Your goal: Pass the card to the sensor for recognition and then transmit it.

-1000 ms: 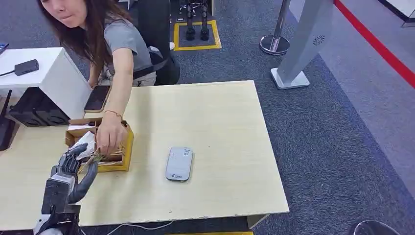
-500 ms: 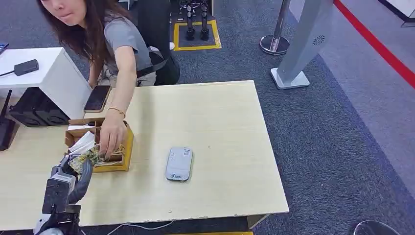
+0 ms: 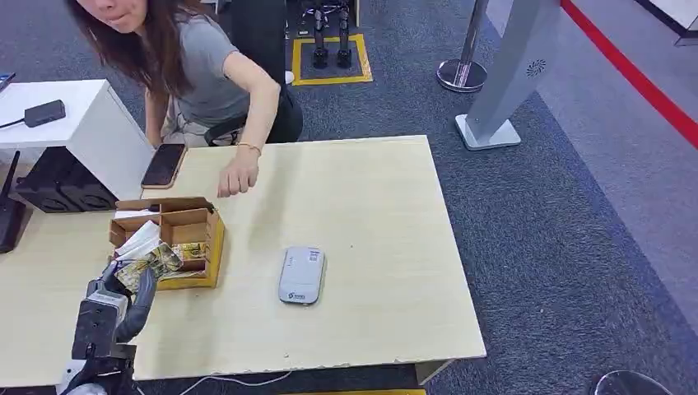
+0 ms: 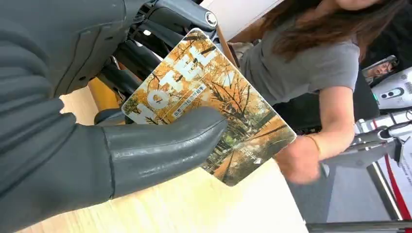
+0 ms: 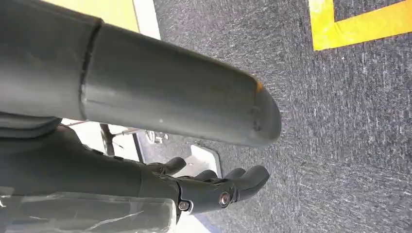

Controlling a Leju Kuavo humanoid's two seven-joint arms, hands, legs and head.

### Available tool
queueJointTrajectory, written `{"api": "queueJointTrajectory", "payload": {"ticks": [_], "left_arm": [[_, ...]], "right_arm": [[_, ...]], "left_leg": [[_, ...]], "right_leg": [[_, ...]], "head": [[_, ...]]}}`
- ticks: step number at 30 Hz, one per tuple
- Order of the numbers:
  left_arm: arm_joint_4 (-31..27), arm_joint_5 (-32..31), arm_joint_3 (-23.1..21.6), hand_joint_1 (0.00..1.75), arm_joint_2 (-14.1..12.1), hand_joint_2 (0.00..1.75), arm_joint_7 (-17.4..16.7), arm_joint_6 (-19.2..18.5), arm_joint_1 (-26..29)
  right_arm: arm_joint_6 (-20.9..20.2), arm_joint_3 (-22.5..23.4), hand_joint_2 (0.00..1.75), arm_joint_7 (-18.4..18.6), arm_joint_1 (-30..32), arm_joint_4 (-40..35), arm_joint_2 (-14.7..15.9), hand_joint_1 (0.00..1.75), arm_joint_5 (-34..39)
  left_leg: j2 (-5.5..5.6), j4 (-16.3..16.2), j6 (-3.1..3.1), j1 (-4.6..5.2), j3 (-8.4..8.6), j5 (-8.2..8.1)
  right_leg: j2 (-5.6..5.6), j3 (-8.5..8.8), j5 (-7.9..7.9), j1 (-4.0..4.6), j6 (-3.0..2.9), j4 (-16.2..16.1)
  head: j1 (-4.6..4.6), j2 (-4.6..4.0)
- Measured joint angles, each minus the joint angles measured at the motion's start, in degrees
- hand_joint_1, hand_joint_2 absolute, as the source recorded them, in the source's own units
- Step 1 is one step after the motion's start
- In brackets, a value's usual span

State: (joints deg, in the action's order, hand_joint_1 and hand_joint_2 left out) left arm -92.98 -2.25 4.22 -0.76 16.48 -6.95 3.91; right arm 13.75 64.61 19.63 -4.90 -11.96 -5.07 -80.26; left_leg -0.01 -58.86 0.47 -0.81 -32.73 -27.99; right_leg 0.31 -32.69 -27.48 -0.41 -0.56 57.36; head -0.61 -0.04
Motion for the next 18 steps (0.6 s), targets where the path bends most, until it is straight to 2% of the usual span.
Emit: {"api": "queueJointTrajectory", "payload": {"ticks": [7,10,13,16,18], "left_arm": [[0.1,-0.4,0.0,1.75,0.0,1.75,0.0,0.3,-0.1],[0.2,-2.9,0.0,1.75,0.0,1.75,0.0,1.8,-0.3],[0.6,-10.3,0.0,1.75,0.0,1.75,0.0,6.6,-0.9],[1.7,-21.7,-0.5,1.75,0.0,1.75,0.0,14.5,-2.6],[2.8,-24.9,-0.9,1.75,0.1,1.75,0.0,16.6,-3.7]], "right_arm": [[0.0,0.0,0.0,0.0,0.0,0.0,0.0,0.0,-0.1],[0.0,0.0,0.0,0.0,0.0,0.0,0.0,0.0,-0.1],[0.0,-0.1,0.0,0.1,0.0,0.0,0.0,0.0,-0.2],[-0.1,-0.1,0.0,0.1,0.0,0.0,0.0,0.0,-0.2],[-0.1,-0.1,0.0,0.1,0.0,0.0,0.0,0.0,-0.2]], "left_leg": [[0.0,0.0,0.0,0.0,0.0,0.0],[0.0,0.0,0.0,0.0,0.01,0.0],[0.0,0.0,0.0,0.0,0.03,0.0],[0.01,0.0,-0.01,0.0,0.03,0.01],[0.01,0.0,-0.01,0.0,0.06,0.01]], "right_leg": [[0.0,0.0,0.0,0.0,0.0,0.0],[0.0,0.0,0.0,0.0,0.0,0.0],[0.0,0.0,0.0,0.0,0.0,0.0],[-0.01,0.02,0.01,0.0,0.0,0.0],[0.0,0.04,0.01,0.0,0.0,0.0]], "head": [[0.0,0.0],[0.0,0.0],[0.0,0.0],[0.0,-0.02],[0.0,0.0]]}}
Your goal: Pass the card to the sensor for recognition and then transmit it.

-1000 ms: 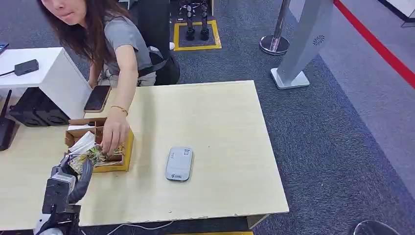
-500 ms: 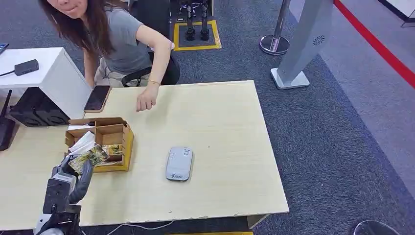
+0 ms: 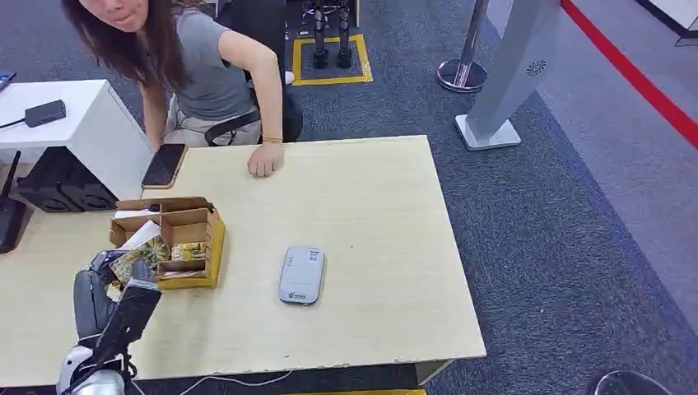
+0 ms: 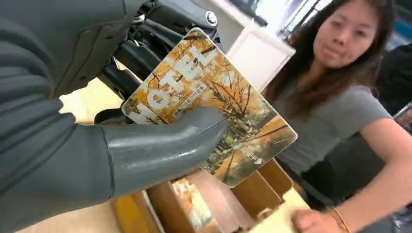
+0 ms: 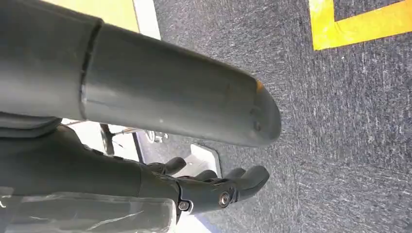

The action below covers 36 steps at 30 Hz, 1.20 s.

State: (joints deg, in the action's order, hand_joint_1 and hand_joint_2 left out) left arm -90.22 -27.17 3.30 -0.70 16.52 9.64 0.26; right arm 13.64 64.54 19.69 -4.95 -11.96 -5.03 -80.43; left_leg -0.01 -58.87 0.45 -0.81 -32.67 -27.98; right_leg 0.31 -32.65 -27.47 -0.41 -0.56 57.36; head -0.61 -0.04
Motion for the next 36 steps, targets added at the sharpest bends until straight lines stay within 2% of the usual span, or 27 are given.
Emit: {"api": "queueJointTrajectory", "payload": {"ticks": [6,14,20,22,25,28,32,36], "left_arm": [[1.9,-2.3,-0.8,1.75,0.1,1.75,0.0,1.3,-1.1],[7.8,-17.5,-4.0,1.75,0.1,1.75,0.1,11.0,-5.3],[7.9,-17.8,-4.2,1.75,0.1,1.75,0.1,11.2,-5.4],[10.7,-21.4,-6.3,1.75,0.1,1.75,-0.1,13.6,-7.2],[13.8,-23.3,-8.3,1.75,0.1,1.75,-0.1,14.8,-8.8],[15.1,-28.1,-9.7,1.75,0.1,1.75,-0.6,17.5,-9.6],[17.2,-37.5,-12.3,1.75,0.0,1.75,-3.1,21.8,-11.1],[19.3,-43.7,-15.3,1.75,0.0,1.75,-4.7,25.0,-12.7]], "right_arm": [[0.0,0.0,0.0,0.0,0.0,0.0,0.0,0.0,0.0],[-0.2,-0.5,0.0,0.1,0.0,0.0,0.0,0.0,-1.0],[-0.2,-0.6,0.0,0.1,0.0,0.0,0.0,0.0,-1.0],[-0.3,-0.9,0.0,0.2,0.0,0.0,0.0,0.0,-1.2],[-0.3,-1.1,0.0,0.2,-0.1,0.0,0.0,0.0,-1.9],[-0.3,-1.2,0.0,0.4,-0.1,0.0,0.0,0.0,-1.9],[-0.4,-1.5,0.0,0.7,-0.1,0.0,0.0,0.0,-2.1],[-0.4,-1.5,0.0,0.8,-0.1,0.0,0.0,0.0,-2.1]], "left_leg": [[-0.01,0.0,0.0,0.0,0.02,0.0],[-0.01,0.0,-0.01,0.01,0.03,0.01],[-0.01,0.0,-0.01,0.01,0.03,0.01],[-0.01,0.0,0.02,0.01,0.03,0.03],[-0.01,0.0,0.02,0.0,0.03,0.03],[-0.01,0.0,0.02,0.0,0.03,0.03],[-0.01,0.0,0.01,0.01,0.04,0.03],[0.0,0.0,-0.01,0.01,0.03,0.05]], "right_leg": [[0.03,0.0,0.01,0.0,-0.01,0.0],[0.01,0.02,0.04,0.0,-0.01,0.0],[0.01,0.02,0.04,0.0,-0.01,0.0],[0.02,0.02,0.06,0.0,-0.02,0.0],[0.03,0.01,0.05,0.0,-0.02,0.0],[0.02,0.02,0.05,0.0,-0.02,0.0],[0.02,0.02,0.06,0.0,-0.02,0.0],[0.02,0.03,0.07,0.0,-0.01,0.0]], "head": [[0.0,-0.02],[0.0,-0.02],[0.0,0.0],[0.0,0.0],[0.0,0.0],[0.0,0.0],[0.0,0.0],[0.0,0.0]]}}
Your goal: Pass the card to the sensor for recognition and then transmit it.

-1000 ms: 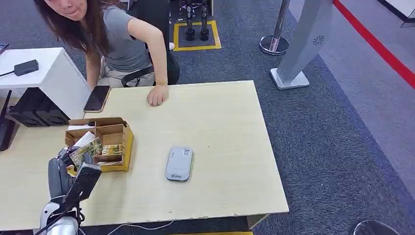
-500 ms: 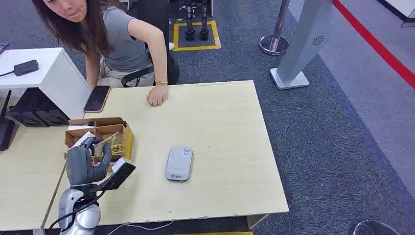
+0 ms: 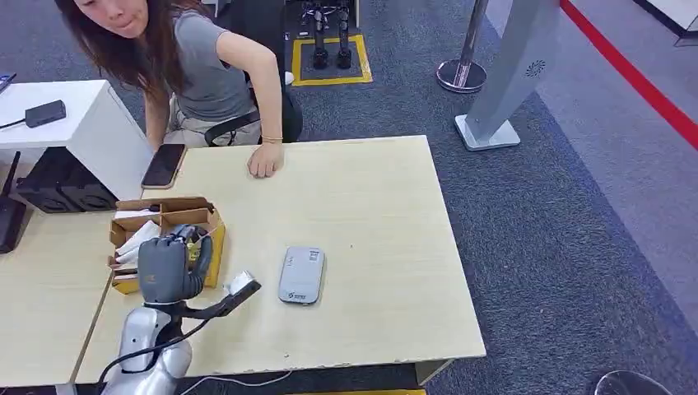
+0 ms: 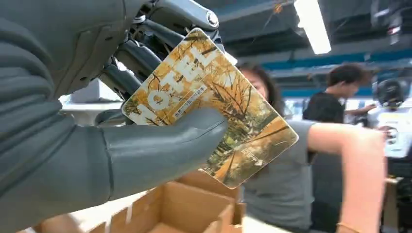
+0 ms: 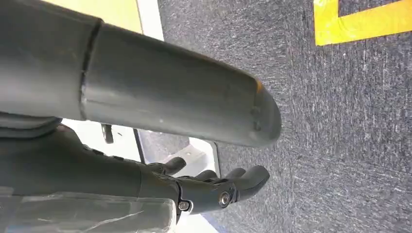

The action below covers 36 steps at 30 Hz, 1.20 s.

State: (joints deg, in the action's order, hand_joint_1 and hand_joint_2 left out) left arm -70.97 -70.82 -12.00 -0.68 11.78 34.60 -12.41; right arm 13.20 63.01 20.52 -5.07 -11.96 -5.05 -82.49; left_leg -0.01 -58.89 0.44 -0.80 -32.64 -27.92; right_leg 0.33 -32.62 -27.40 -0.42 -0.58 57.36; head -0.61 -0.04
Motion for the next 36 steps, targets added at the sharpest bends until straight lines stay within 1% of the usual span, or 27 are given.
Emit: {"api": "queueJointTrajectory", "payload": {"ticks": [2,6,8,11,18,25,28,31,33,36], "left_arm": [[0.6,-4.2,-1.8,1.75,0.0,1.75,-1.4,1.2,-0.3],[1.8,-11.8,-5.5,1.75,0.0,1.75,-4.1,1.8,-0.4],[2.2,-15.0,-7.0,1.75,-0.2,1.75,-5.0,1.8,-0.5],[2.6,-18.0,-8.8,1.75,-0.6,1.75,-6.3,1.9,-0.6],[2.7,-18.8,-11.6,1.75,-1.1,1.75,-6.8,1.9,-0.7],[2.7,-18.9,-12.3,1.75,-1.5,1.75,-7.0,1.9,-0.7],[3.2,-18.9,-13.6,1.75,-1.9,1.75,-9.1,1.9,-0.9],[4.4,-18.9,-15.6,1.75,-2.4,1.75,-11.8,1.9,-1.7],[5.9,-18.9,-17.3,1.75,-3.0,1.75,-14.4,1.9,-2.6],[8.5,-19.0,-18.9,1.75,-3.7,1.75,-16.0,1.9,-3.6]], "right_arm": [[0.0,-0.1,0.0,0.2,0.0,0.0,0.0,0.0,0.0],[0.0,-0.4,0.0,0.5,-0.1,0.0,0.0,0.0,-0.4],[0.0,-0.6,0.0,0.7,-0.1,0.0,0.0,0.0,-1.4],[0.0,-1.7,0.0,1.1,-0.2,0.0,0.0,0.0,-2.9],[-0.4,-2.4,0.0,1.1,-0.2,0.0,0.0,0.0,-2.9],[-0.4,-2.6,0.0,1.1,-0.2,0.0,-0.1,0.0,-2.9],[-0.4,-2.7,0.0,1.2,-0.2,0.0,-0.1,0.0,-3.0],[-0.3,-2.7,0.0,1.4,-0.2,0.0,-0.1,0.0,-3.0],[-0.2,-2.7,0.0,1.6,-0.2,0.0,-0.1,0.0,-3.0],[-0.1,-2.8,0.0,1.6,-0.2,0.0,-0.1,0.0,-3.1]], "left_leg": [[0.0,0.0,0.0,0.01,0.0,0.0],[0.0,0.0,0.0,0.01,0.0,0.0],[0.0,0.0,0.0,0.01,-0.01,0.0],[-0.01,0.0,0.0,0.0,0.0,0.0],[0.0,0.0,0.0,0.0,0.0,0.0],[0.0,0.0,0.0,0.01,0.0,0.0],[-0.01,0.0,0.0,0.01,0.0,0.0],[0.0,0.0,0.0,0.01,0.0,0.0],[0.0,0.0,0.0,0.01,0.0,0.0],[0.0,0.0,0.01,0.0,0.01,0.01]], "right_leg": [[0.0,0.0,0.0,-0.01,0.0,0.0],[0.0,0.0,-0.01,-0.03,0.0,0.0],[0.0,0.0,-0.01,-0.03,0.0,0.0],[0.01,0.0,-0.01,-0.04,0.0,0.0],[-0.01,0.0,0.0,-0.04,0.0,0.0],[-0.01,0.0,0.0,-0.04,0.0,0.0],[-0.01,0.0,0.0,-0.04,0.0,0.0],[-0.02,0.0,0.0,-0.04,0.0,0.0],[-0.02,0.0,0.0,-0.04,0.0,0.0],[0.0,0.01,0.01,-0.04,-0.01,0.0]], "head": [[0.0,-0.02],[0.0,0.0],[0.0,-0.02],[0.0,0.0],[0.0,-0.02],[0.0,0.0],[0.0,0.0],[0.0,0.0],[0.0,-0.02],[0.0,0.0]]}}
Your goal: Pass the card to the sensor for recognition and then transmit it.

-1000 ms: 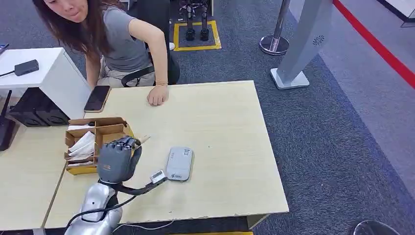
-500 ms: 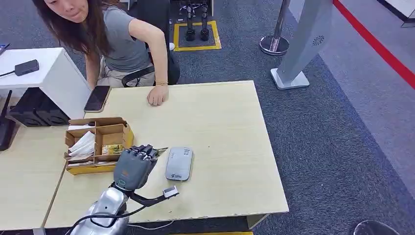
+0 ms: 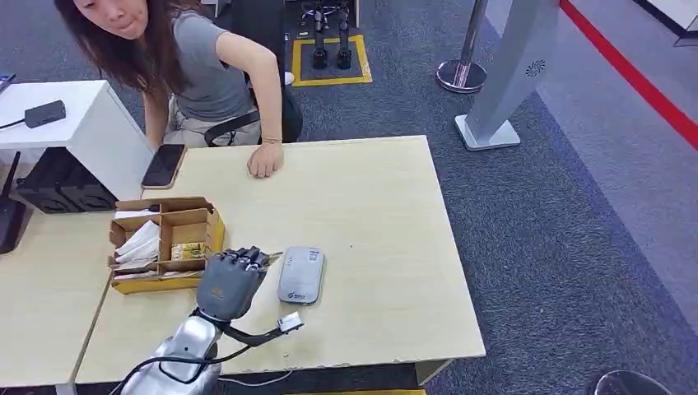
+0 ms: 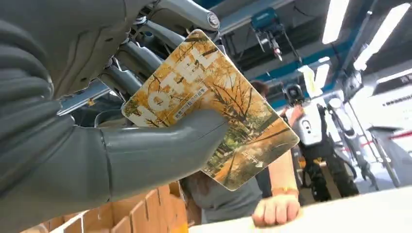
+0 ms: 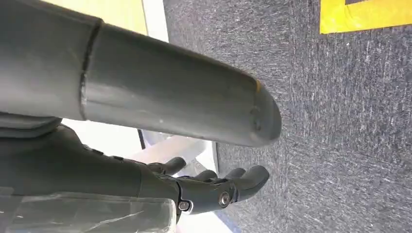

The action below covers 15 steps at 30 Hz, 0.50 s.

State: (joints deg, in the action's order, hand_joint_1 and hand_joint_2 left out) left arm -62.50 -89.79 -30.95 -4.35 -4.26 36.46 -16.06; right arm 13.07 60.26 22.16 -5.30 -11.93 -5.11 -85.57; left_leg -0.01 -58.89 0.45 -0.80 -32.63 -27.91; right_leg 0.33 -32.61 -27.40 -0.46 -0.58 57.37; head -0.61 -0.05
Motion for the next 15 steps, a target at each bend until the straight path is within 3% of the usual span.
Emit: {"api": "queueJointTrajectory", "payload": {"ticks": [15], "left_arm": [[6.6,0.0,-3.6,1.75,-2.5,1.75,-4.9,0.0,-4.4]], "right_arm": [[0.2,-0.3,0.0,0.0,0.0,0.0,0.0,0.0,-0.8]], "left_leg": [[0.0,0.0,0.01,0.0,0.0,0.01]], "right_leg": [[-0.01,0.0,0.0,0.0,0.0,0.0]], "head": [[0.0,0.0]]}}
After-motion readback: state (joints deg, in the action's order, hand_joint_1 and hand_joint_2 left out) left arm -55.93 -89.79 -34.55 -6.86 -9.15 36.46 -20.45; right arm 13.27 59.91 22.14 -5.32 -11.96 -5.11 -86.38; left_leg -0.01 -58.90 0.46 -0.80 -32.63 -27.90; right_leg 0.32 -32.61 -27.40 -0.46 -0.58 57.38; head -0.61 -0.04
